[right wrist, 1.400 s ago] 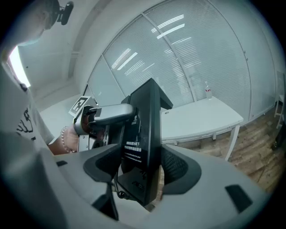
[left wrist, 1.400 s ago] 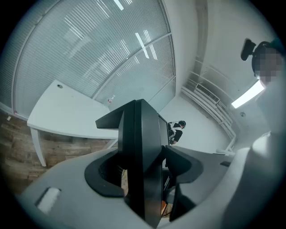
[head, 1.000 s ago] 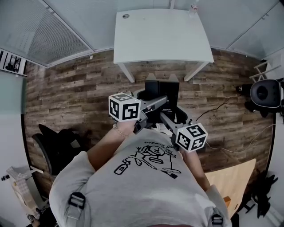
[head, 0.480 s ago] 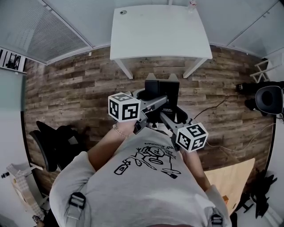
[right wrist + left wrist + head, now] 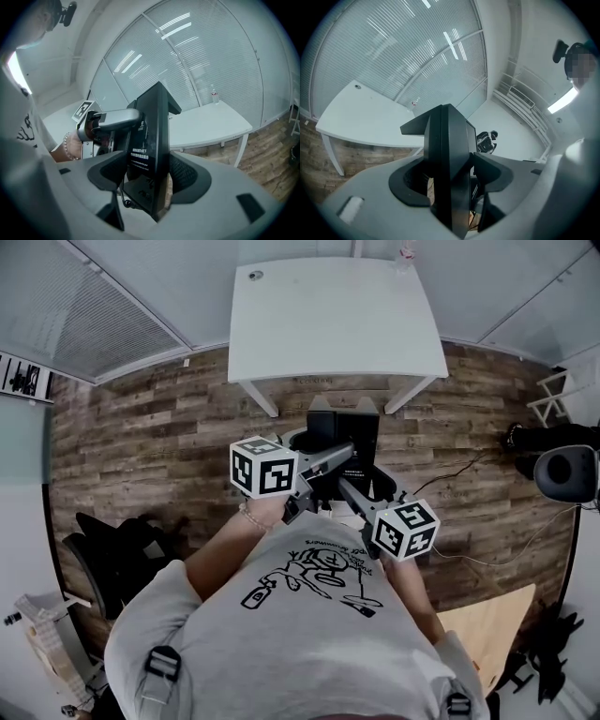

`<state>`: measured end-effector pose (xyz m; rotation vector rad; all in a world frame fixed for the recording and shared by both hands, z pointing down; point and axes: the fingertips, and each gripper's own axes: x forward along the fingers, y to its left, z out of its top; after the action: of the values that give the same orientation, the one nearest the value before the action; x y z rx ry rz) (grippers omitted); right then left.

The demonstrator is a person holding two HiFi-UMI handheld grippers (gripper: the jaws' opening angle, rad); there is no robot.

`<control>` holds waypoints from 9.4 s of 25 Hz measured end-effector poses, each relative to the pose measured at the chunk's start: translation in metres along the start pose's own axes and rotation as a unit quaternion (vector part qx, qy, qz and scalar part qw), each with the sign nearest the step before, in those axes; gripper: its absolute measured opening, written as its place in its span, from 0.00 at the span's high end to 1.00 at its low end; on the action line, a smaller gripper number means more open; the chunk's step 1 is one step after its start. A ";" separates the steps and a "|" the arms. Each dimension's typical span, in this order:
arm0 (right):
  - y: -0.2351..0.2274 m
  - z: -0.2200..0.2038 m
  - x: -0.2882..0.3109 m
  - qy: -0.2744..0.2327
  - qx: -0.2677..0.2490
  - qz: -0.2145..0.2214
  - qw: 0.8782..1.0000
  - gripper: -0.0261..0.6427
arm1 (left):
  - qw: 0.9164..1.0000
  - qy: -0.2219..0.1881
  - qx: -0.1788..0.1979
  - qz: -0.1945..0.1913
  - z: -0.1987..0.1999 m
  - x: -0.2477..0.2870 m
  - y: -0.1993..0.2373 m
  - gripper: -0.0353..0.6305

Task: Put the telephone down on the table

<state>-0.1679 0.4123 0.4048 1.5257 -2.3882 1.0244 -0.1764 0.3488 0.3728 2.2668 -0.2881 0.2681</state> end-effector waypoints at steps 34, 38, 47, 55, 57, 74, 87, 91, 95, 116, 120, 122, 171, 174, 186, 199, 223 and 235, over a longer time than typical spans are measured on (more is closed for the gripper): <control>-0.057 0.130 0.167 0.003 0.007 -0.012 1.000 0.56 | 1.000 0.008 -0.008 -0.015 0.164 0.027 0.144 0.52; -0.059 0.129 0.172 0.003 0.013 -0.013 1.000 0.56 | 1.000 0.012 -0.011 -0.013 0.164 0.029 0.149 0.52; -0.083 0.135 0.170 0.006 0.016 -0.005 1.000 0.56 | 1.000 0.011 -0.009 -0.004 0.169 0.052 0.152 0.52; -0.133 0.165 0.170 0.021 0.012 0.009 1.000 0.56 | 1.000 0.000 -0.020 0.010 0.196 0.101 0.159 0.52; -0.150 0.174 0.168 0.025 0.012 0.011 1.000 0.56 | 1.000 -0.002 -0.022 0.012 0.204 0.118 0.160 0.52; -0.273 0.256 0.162 0.038 -0.001 0.026 0.999 0.56 | 0.999 -0.023 -0.035 0.023 0.278 0.243 0.168 0.52; -0.335 0.291 0.163 0.062 -0.016 0.071 0.995 0.56 | 0.995 -0.054 -0.051 0.066 0.308 0.299 0.178 0.52; -0.333 0.291 0.166 0.068 -0.020 0.087 0.994 0.56 | 0.993 -0.063 -0.049 0.082 0.309 0.294 0.178 0.52; -0.322 0.294 0.181 0.072 -0.018 0.094 0.993 0.56 | 0.992 -0.064 -0.056 0.089 0.315 0.280 0.189 0.52; -0.300 0.287 0.203 0.069 -0.002 0.067 0.995 0.56 | 0.996 -0.038 -0.049 0.067 0.315 0.256 0.207 0.52; -0.307 0.285 0.209 0.076 0.002 0.063 0.995 0.56 | 0.996 -0.034 -0.057 0.065 0.314 0.262 0.216 0.52; -0.313 0.284 0.212 0.079 0.005 0.062 0.995 0.56 | 0.996 -0.030 -0.059 0.064 0.314 0.267 0.221 0.52; -0.440 0.196 0.321 0.152 0.075 0.030 0.985 0.56 | 0.990 0.047 -0.119 0.061 0.250 0.365 0.380 0.52; -0.447 0.188 0.330 0.159 0.080 0.029 0.984 0.56 | 0.989 0.052 -0.121 0.063 0.244 0.370 0.393 0.52; -0.469 0.160 0.354 0.175 0.100 0.021 0.979 0.56 | 0.988 0.069 -0.125 0.064 0.223 0.385 0.428 0.52; -0.485 0.145 0.369 0.184 0.108 0.015 0.977 0.56 | 0.986 0.084 -0.128 0.062 0.211 0.396 0.449 0.52; -0.499 0.172 0.339 0.154 0.069 -0.035 0.985 0.56 | 0.983 0.085 -0.057 0.153 0.217 0.355 0.438 0.45; -0.471 0.257 0.294 0.078 -0.080 -0.057 0.992 0.68 | 0.981 -0.006 -0.007 0.196 0.262 0.298 0.377 0.62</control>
<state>0.1495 -0.0869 0.5619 1.4516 -2.1924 0.8704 0.0223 -0.1270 0.5563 2.1836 -0.7416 0.4540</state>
